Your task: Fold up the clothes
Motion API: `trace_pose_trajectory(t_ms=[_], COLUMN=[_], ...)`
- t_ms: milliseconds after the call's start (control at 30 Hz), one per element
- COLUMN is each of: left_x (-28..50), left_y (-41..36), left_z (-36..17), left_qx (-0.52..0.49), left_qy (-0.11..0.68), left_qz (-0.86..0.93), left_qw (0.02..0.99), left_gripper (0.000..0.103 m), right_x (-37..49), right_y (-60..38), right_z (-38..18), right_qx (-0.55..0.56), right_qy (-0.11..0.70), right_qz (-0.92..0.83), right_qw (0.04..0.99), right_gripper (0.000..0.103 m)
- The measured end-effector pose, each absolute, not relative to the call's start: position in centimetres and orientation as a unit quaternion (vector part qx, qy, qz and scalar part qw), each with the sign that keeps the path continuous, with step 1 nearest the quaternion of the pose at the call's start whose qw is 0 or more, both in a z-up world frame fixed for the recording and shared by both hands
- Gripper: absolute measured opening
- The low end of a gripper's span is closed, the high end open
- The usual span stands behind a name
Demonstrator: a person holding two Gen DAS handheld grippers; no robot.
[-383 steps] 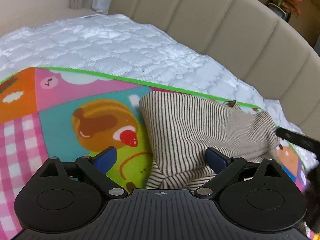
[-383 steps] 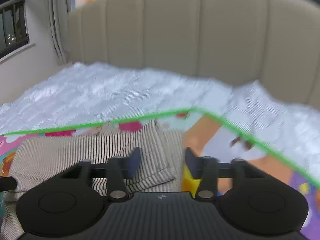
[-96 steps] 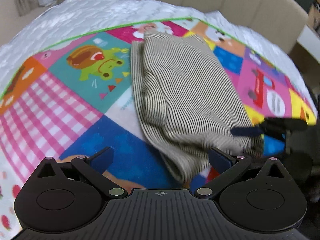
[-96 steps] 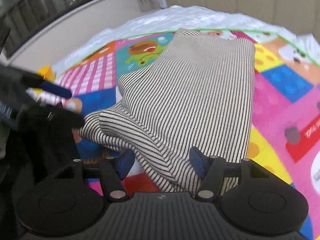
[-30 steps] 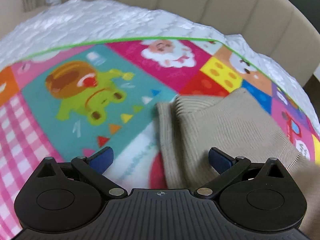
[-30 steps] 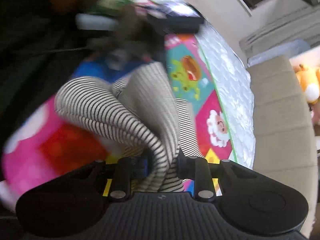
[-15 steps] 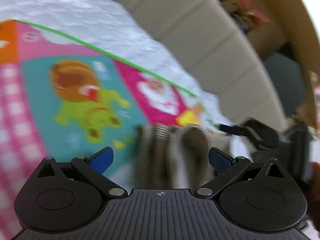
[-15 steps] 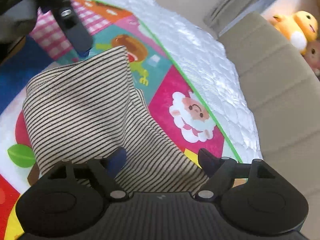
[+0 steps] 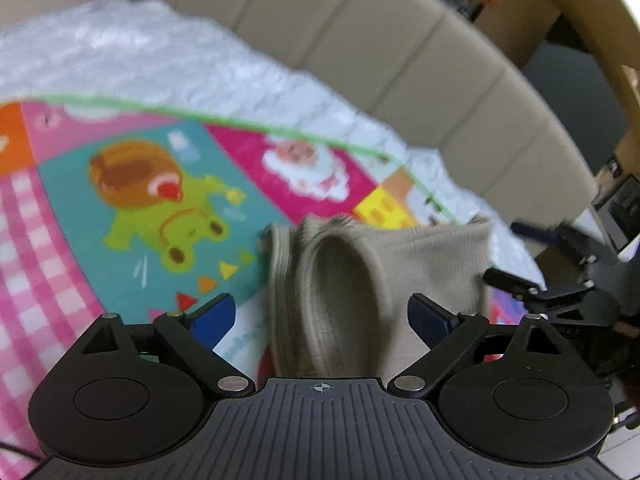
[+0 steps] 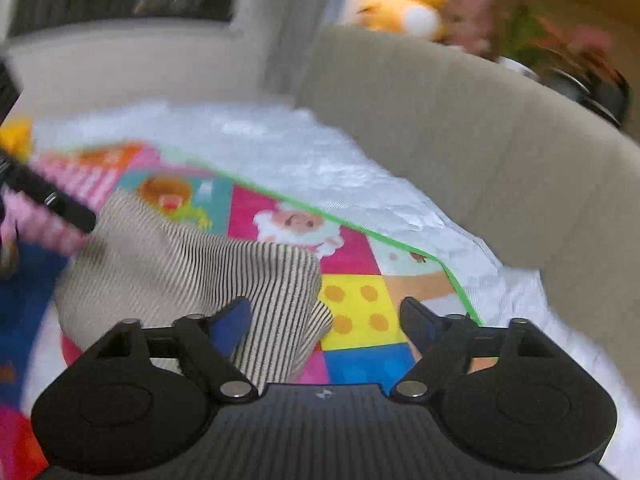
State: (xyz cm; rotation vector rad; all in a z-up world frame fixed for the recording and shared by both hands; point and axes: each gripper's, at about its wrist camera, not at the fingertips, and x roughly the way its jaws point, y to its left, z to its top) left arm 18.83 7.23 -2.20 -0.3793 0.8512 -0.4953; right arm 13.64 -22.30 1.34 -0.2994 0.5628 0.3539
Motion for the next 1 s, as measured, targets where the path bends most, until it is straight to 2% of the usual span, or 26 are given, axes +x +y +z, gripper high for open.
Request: trace_pose_trajectory(t_ms=[33, 133, 167, 200, 233, 267, 300, 333, 567, 600, 633, 700, 767, 833, 867, 900, 933, 1000], left_x=[18.4, 17.9, 18.1, 18.4, 19.0, 19.6, 20.4, 21.1, 24.9, 25.4, 25.9, 26.9, 27.9, 28.4, 28.4, 28.1, 27.8, 27.2], left_y=[7.0, 5.2, 4.4, 3.7, 3.1, 2.5, 2.4, 2.3, 2.6, 2.7, 2.8, 2.9, 3.1, 3.3, 3.5, 3.7, 3.9, 4.4], left_z=[-1.6, -0.8, -0.8, -1.0, -1.5, -2.0, -1.9, -1.8, -3.2, -3.5, -3.7, -4.3, -4.8, -5.0, -4.9, -4.6, -4.2, -3.5], left_qx=[-0.184, -0.181, -0.175, -0.165, -0.162, -0.158, -0.167, -0.177, -0.200, -0.203, -0.205, -0.210, -0.215, -0.220, -0.223, -0.224, -0.224, -0.230], left_qy=[0.399, 0.399, 0.405, 0.414, 0.425, 0.437, 0.436, 0.435, 0.421, 0.419, 0.417, 0.413, 0.409, 0.405, 0.403, 0.399, 0.395, 0.383], left_qz=[-0.252, -0.295, -0.302, -0.300, -0.292, -0.284, -0.282, -0.280, -0.271, -0.269, -0.268, -0.265, -0.262, -0.266, -0.272, -0.278, -0.284, -0.299], left_qw=[0.862, 0.849, 0.845, 0.844, 0.841, 0.839, 0.838, 0.837, 0.842, 0.843, 0.844, 0.846, 0.847, 0.847, 0.845, 0.845, 0.844, 0.843], left_gripper=[0.095, 0.089, 0.083, 0.072, 0.065, 0.050, 0.037, 0.033, 0.030, 0.030, 0.030, 0.030, 0.030, 0.030, 0.030, 0.032, 0.033, 0.044], right_x=[13.6, 14.5, 15.0, 15.5, 15.9, 16.3, 16.6, 17.1, 19.2, 18.6, 17.9, 16.7, 16.6, 17.1, 17.6, 18.0, 18.4, 18.6], right_y=[-22.7, -23.1, -23.1, -23.2, -23.3, -23.5, -23.7, -24.1, -24.3, -24.0, -23.8, -23.3, -22.4, -21.1, -20.6, -20.1, -19.9, -20.5], right_z=[1.2, 0.1, -0.5, -0.8, -0.8, -0.9, -0.8, -0.7, -2.2, -1.9, -1.6, -1.0, -1.0, -1.8, -2.3, -2.8, -3.1, -2.7], right_qx=[-0.120, -0.047, -0.029, -0.010, 0.009, 0.028, 0.044, 0.049, 0.013, 0.008, 0.006, 0.026, 0.041, 0.037, 0.038, 0.040, 0.046, 0.075], right_qy=[0.274, 0.288, 0.290, 0.291, 0.291, 0.292, 0.288, 0.281, 0.297, 0.288, 0.277, 0.258, 0.256, 0.264, 0.270, 0.277, 0.280, 0.273], right_qz=[0.169, 0.162, 0.159, 0.157, 0.157, 0.157, 0.154, 0.146, 0.088, 0.094, 0.104, 0.125, 0.133, 0.137, 0.137, 0.137, 0.136, 0.131], right_qw=[0.939, 0.943, 0.943, 0.944, 0.944, 0.943, 0.944, 0.947, 0.951, 0.953, 0.955, 0.958, 0.956, 0.954, 0.952, 0.950, 0.949, 0.950], right_gripper=[0.055, 0.055, 0.049, 0.024, 0.012, 0.011, 0.005, 0.004, 0.005, 0.009, 0.014, 0.052, 0.061, 0.061, 0.057, 0.043, 0.035, 0.020])
